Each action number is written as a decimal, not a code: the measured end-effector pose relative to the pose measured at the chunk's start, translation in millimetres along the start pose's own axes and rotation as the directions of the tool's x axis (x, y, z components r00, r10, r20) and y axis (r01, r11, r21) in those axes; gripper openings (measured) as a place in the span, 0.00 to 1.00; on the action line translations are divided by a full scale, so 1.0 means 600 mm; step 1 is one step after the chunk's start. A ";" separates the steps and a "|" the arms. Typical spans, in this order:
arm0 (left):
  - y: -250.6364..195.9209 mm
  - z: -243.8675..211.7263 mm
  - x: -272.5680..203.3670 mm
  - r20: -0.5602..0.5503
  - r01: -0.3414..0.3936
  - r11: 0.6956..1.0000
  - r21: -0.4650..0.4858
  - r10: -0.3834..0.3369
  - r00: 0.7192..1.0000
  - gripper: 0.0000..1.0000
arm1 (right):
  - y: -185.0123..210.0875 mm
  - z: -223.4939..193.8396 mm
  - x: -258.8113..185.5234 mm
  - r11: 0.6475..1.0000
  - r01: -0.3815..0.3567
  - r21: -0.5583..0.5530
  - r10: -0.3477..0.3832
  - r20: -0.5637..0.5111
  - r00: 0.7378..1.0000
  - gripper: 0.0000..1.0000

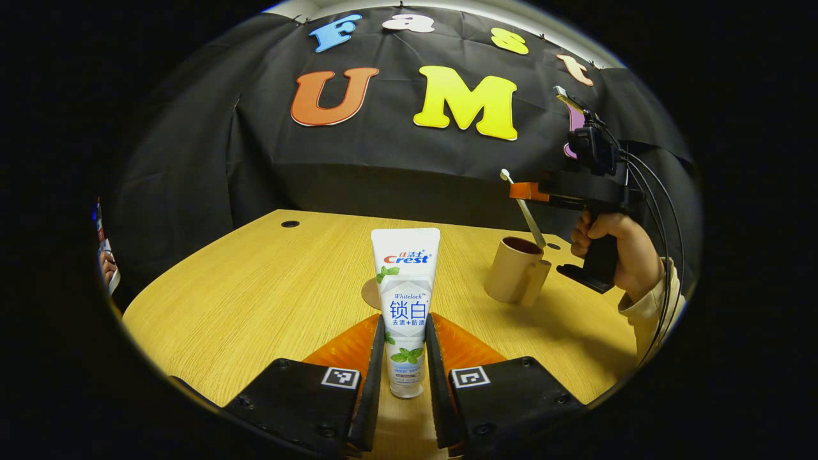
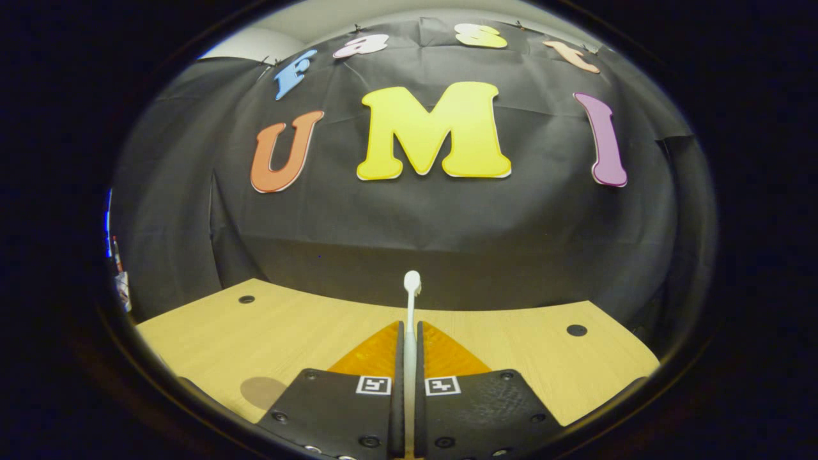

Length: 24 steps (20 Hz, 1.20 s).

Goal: Put the toothbrush and toothpaste on the desktop into the cup, then pick up the cup and place it on the coaster on the desktop.

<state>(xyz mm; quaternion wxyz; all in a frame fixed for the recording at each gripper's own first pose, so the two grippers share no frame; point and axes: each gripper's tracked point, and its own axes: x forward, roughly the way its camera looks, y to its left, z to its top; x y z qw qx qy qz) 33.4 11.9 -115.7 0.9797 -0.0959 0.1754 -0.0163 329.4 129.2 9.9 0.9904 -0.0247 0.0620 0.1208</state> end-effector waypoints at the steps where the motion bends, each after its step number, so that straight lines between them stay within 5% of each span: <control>1: -0.001 -0.001 0.001 0.001 0.001 1.000 0.000 -0.001 1.000 0.38 | -0.001 -0.001 -0.001 1.000 0.002 0.004 -0.002 -0.003 1.000 0.04; 10: -0.010 -0.001 0.002 0.006 -0.001 1.000 0.013 0.001 1.000 0.38 | 0.003 -0.032 -0.015 0.999 -0.035 0.034 0.037 -0.072 0.997 0.11; 14: -0.035 0.011 0.005 0.017 0.035 0.999 0.018 -0.035 0.999 0.38 | 0.003 -0.040 -0.030 0.996 -0.073 0.058 0.078 -0.087 0.993 0.33; 18: -0.068 0.039 0.020 0.040 0.068 0.997 0.018 -0.069 0.997 0.38 | -0.008 -0.022 -0.067 0.993 -0.109 -0.035 0.108 -0.008 0.994 0.97; 24: -0.126 0.117 0.073 0.106 0.095 0.995 0.042 -0.099 0.990 0.38 | -0.091 -0.042 -0.145 0.992 0.005 -0.126 0.006 0.086 0.996 0.96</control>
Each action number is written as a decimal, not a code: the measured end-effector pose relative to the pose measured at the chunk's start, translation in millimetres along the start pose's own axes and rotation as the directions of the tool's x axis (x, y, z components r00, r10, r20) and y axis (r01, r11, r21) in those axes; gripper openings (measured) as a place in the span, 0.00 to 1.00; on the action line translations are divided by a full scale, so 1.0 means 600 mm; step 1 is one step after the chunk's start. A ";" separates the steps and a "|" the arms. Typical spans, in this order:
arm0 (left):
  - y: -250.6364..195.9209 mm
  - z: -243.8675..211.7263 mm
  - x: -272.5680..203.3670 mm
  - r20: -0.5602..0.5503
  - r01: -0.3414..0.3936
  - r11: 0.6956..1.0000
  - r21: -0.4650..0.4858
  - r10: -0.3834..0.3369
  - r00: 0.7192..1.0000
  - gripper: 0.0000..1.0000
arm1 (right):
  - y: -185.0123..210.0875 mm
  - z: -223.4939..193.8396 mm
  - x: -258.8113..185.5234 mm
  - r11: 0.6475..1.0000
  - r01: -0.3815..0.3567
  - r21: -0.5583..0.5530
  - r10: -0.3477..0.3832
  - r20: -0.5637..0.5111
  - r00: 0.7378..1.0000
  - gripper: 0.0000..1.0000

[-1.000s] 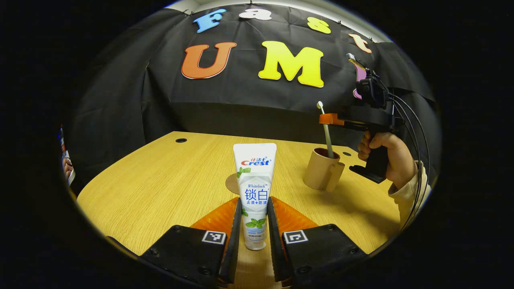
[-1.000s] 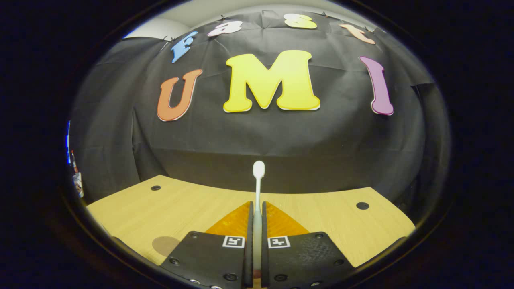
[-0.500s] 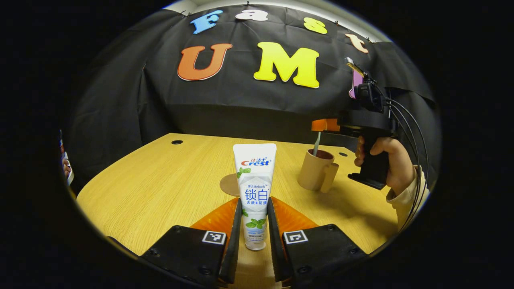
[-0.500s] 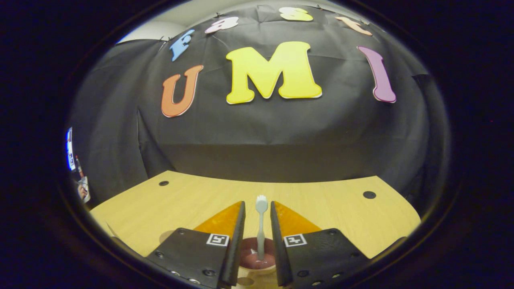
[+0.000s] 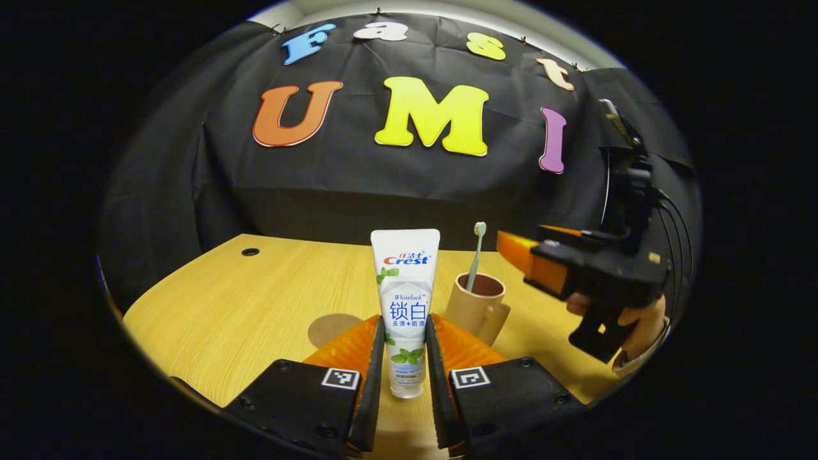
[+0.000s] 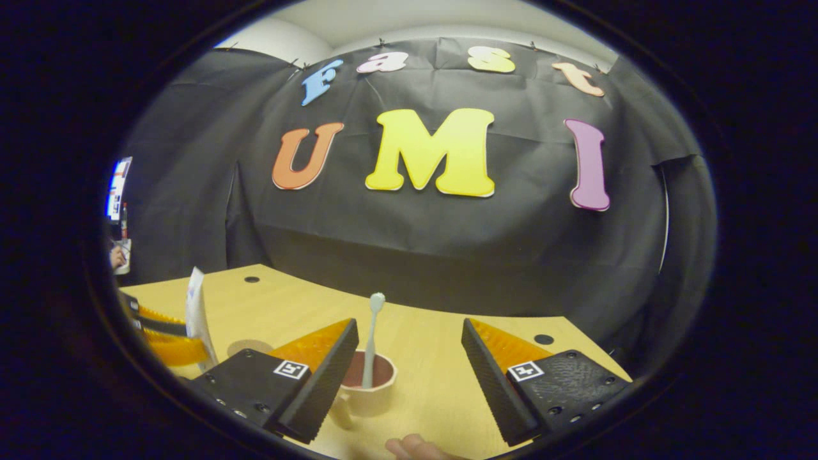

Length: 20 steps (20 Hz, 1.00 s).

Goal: Put the toothbrush and toothpaste on the desktop into the cup, then pick up the cup and place it on the coaster on the desktop.

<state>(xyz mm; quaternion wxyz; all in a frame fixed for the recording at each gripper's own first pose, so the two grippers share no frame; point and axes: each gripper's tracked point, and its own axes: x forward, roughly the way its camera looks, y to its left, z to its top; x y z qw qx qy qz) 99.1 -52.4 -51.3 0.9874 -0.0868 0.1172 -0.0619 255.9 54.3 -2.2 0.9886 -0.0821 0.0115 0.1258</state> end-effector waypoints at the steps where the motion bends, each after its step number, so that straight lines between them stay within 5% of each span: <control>1: -0.005 0.016 0.013 0.020 -0.008 1.000 0.021 0.007 1.000 0.38 | -0.015 -0.015 -0.009 1.000 0.020 0.005 -0.020 0.001 1.000 0.96; 4: -0.027 0.058 0.049 0.061 -0.018 0.998 0.057 0.015 0.998 0.38 | -0.025 -0.062 -0.026 0.997 -0.012 0.075 0.016 -0.057 0.998 0.96; 9: -0.079 0.096 0.116 0.069 0.011 0.999 0.047 -0.014 0.998 0.38 | -0.084 -0.075 -0.024 0.989 0.061 0.135 -0.053 -0.068 0.996 0.96; 13: -0.112 0.132 0.164 0.106 0.049 0.998 0.027 -0.051 0.993 0.38 | -0.072 -0.076 -0.032 0.975 0.002 0.221 0.011 -0.059 0.998 0.96; 20: -0.147 0.088 0.211 0.037 0.079 0.997 0.010 -0.079 0.996 0.40 | -0.081 -0.082 -0.033 0.976 0.019 0.218 -0.002 -0.076 0.997 0.96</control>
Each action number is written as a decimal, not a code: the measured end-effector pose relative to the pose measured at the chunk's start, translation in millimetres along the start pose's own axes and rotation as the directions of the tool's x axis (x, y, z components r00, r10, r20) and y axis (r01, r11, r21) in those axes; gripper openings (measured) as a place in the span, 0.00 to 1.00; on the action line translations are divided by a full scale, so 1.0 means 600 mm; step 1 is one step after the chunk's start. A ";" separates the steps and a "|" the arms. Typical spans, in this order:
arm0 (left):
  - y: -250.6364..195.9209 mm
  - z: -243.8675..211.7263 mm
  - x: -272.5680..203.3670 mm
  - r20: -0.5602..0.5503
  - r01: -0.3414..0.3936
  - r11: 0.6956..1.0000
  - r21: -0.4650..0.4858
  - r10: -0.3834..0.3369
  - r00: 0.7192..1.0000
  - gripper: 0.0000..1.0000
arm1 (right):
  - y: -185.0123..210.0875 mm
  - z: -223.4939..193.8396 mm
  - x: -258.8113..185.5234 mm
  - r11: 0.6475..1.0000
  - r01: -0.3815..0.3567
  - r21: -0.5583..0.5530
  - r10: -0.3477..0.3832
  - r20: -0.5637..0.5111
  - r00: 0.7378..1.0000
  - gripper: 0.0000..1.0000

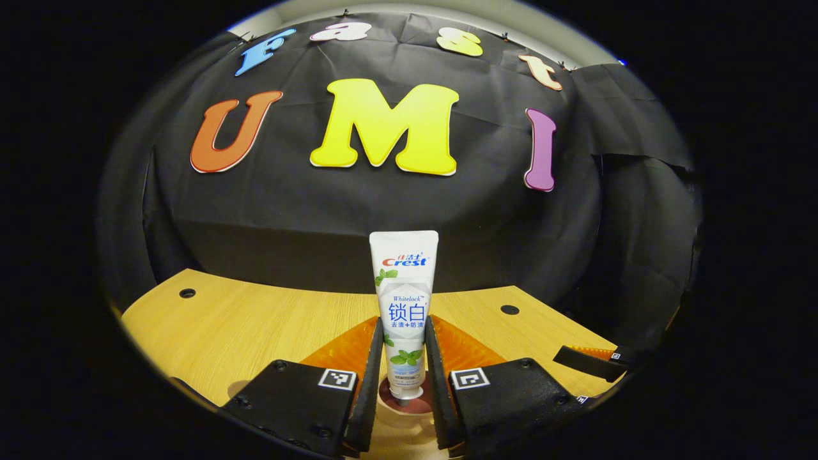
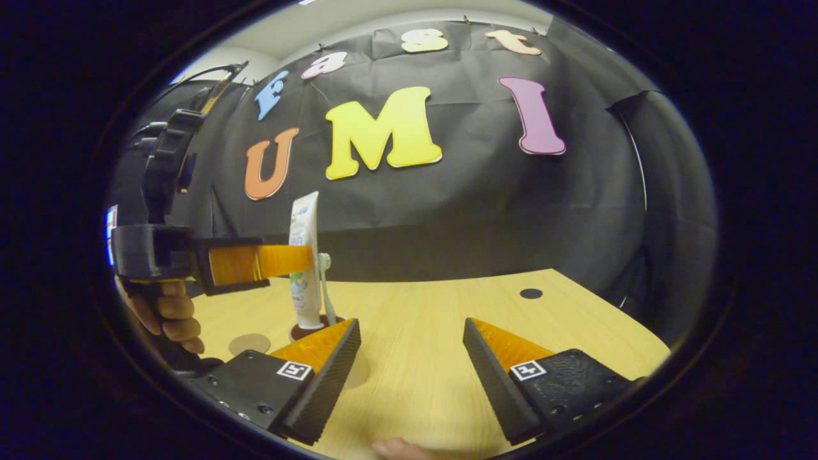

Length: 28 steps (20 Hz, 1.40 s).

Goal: Put the toothbrush and toothpaste on the desktop into the cup, then pick up the cup and place it on the coaster on the desktop.

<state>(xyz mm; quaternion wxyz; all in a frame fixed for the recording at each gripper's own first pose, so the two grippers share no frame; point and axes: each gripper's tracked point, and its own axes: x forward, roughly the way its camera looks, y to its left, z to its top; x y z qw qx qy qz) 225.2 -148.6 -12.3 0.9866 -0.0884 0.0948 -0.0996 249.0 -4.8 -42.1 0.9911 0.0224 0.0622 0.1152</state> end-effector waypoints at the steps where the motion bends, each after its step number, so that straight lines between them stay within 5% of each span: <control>1: 0.004 -0.009 0.002 -0.016 -0.005 1.000 -0.004 0.005 1.000 0.41 | -0.003 -0.001 0.001 1.000 0.007 -0.007 -0.007 -0.004 1.000 0.94; 10: 0.002 -0.037 -0.012 -0.048 0.001 1.000 0.028 0.000 0.999 0.45 | 0.005 -0.004 0.002 1.000 0.003 0.027 -0.003 -0.008 1.000 0.96; 13: -0.003 -0.021 -0.041 0.003 0.005 0.998 0.062 -0.005 1.000 0.63 | 0.011 0.004 0.000 0.999 -0.004 0.039 0.004 0.005 1.000 0.96; 17: 0.000 -0.017 -0.075 0.003 -0.001 0.998 0.065 0.000 1.000 0.72 | 0.034 -0.002 -0.004 0.998 -0.032 0.055 0.034 -0.036 0.999 0.97; 22: 0.022 -0.017 -0.140 0.011 -0.009 0.997 0.081 0.008 1.000 0.95 | 0.042 0.002 -0.017 1.000 0.010 0.011 -0.010 -0.043 0.999 0.97; 23: 0.031 -0.017 -0.157 0.016 -0.019 0.996 0.087 0.018 1.000 0.98 | 0.049 0.002 -0.019 1.000 0.007 0.008 -0.007 -0.057 0.998 0.97; 24: 0.038 -0.017 -0.170 0.021 -0.020 0.996 0.085 0.018 1.000 0.89 | 0.059 0.000 -0.021 1.000 -0.005 0.001 0.005 -0.071 0.997 0.97; 25: 0.041 -0.020 -0.183 0.018 -0.022 0.997 0.074 0.021 1.000 0.98 | 0.065 0.000 -0.022 1.000 -0.007 -0.007 0.006 -0.082 0.997 0.97; 28: 0.048 -0.026 -0.232 0.021 -0.028 0.999 0.037 0.027 0.999 0.98 | 0.076 0.007 -0.024 1.000 -0.003 -0.023 0.000 -0.108 0.994 0.97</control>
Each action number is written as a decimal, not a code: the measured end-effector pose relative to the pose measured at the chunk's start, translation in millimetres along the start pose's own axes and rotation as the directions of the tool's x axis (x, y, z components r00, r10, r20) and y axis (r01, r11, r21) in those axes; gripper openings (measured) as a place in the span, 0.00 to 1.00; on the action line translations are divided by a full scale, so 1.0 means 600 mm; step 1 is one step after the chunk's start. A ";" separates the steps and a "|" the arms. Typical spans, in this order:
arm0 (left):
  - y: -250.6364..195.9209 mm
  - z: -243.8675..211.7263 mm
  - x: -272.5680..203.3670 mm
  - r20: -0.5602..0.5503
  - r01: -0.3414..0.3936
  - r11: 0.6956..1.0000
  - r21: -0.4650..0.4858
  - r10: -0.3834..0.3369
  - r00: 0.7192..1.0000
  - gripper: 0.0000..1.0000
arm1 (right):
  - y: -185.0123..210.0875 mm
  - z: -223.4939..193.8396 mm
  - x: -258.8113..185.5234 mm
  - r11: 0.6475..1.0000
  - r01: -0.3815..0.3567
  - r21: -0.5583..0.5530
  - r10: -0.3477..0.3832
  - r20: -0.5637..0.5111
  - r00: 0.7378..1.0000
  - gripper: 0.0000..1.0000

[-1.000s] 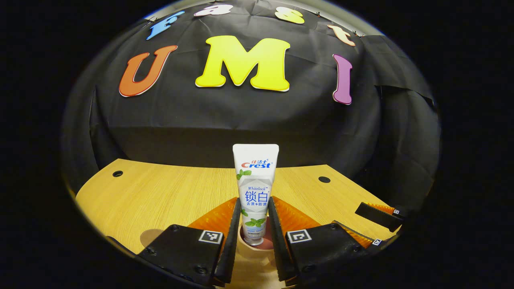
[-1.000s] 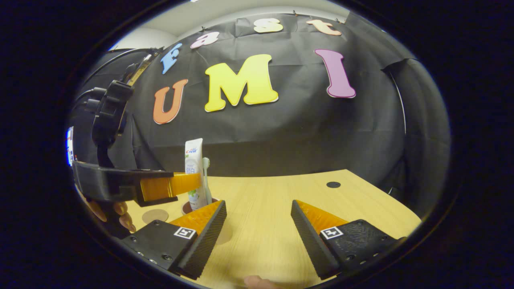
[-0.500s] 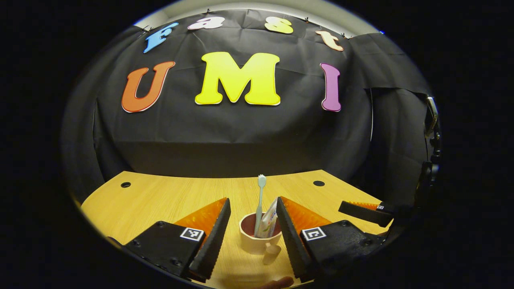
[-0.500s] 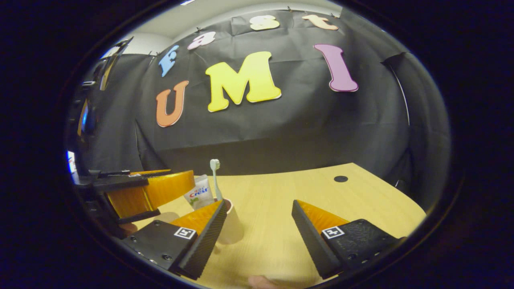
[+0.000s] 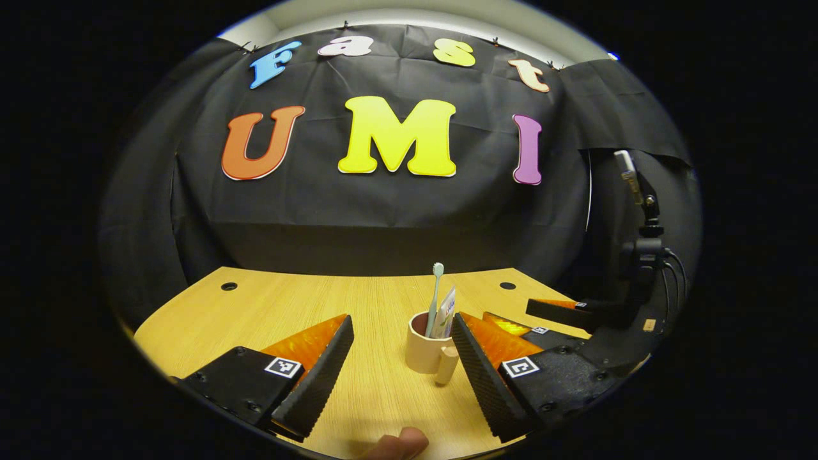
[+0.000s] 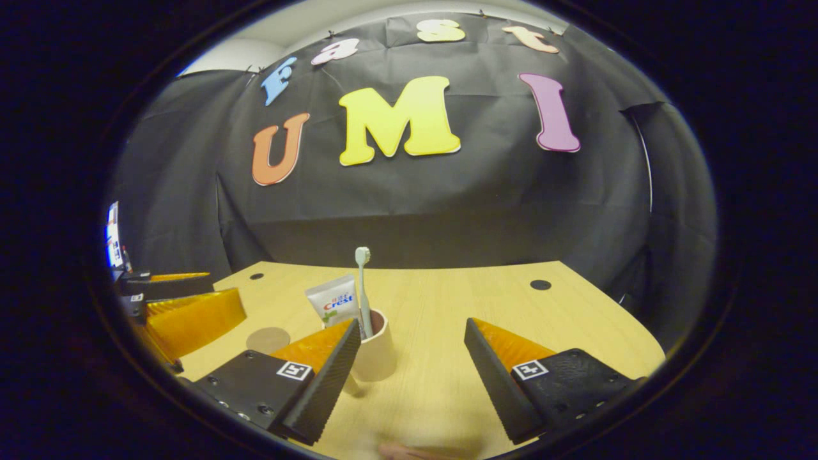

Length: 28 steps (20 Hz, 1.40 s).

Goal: Put the toothbrush and toothpaste on the desktop into the cup, then pick up the cup and place it on the coaster on the desktop.

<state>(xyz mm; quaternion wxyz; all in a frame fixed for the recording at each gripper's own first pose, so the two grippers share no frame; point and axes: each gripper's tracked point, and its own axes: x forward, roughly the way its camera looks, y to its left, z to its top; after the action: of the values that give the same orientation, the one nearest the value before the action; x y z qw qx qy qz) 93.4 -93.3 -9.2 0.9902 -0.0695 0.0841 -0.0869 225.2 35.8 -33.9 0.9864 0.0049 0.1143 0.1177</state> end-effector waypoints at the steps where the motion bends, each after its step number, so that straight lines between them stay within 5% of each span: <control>1: 0.001 0.003 -0.010 0.012 -0.003 1.000 0.017 0.003 1.000 0.98 | 0.004 0.001 -0.001 1.000 0.003 0.000 -0.003 -0.011 1.000 0.97; 8: 0.047 -0.025 -0.085 0.064 -0.014 1.000 0.026 0.013 0.998 0.98 | 0.050 -0.037 0.021 0.999 0.018 -0.030 -0.023 -0.177 0.984 0.97; 14: 0.100 -0.052 -0.116 0.046 -0.055 0.998 -0.012 0.055 0.997 0.98 | 0.095 -0.079 0.053 0.999 0.007 -0.045 -0.023 -0.376 0.926 0.97; 18: 0.123 -0.056 -0.137 0.055 -0.060 0.998 -0.033 0.062 0.997 0.98 | 0.100 -0.109 0.073 0.994 0.012 -0.110 -0.070 -0.538 0.840 0.94; 24: 0.157 -0.067 -0.151 0.058 -0.081 0.995 -0.059 0.084 0.995 0.98 | 0.097 -0.152 0.093 0.992 0.118 -0.038 -0.107 -0.742 0.662 0.87; 28: 0.174 -0.089 -0.150 0.033 -0.087 0.993 -0.076 0.090 0.995 0.98 | 0.104 -0.168 0.097 0.989 0.139 -0.056 -0.129 -0.793 0.596 0.87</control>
<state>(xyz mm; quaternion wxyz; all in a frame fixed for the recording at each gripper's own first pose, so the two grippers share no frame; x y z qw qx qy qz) 13.4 18.4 -63.5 0.9912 -0.1041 0.0722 -0.0384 243.2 108.1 -142.8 0.8392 -0.0505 0.5405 0.0327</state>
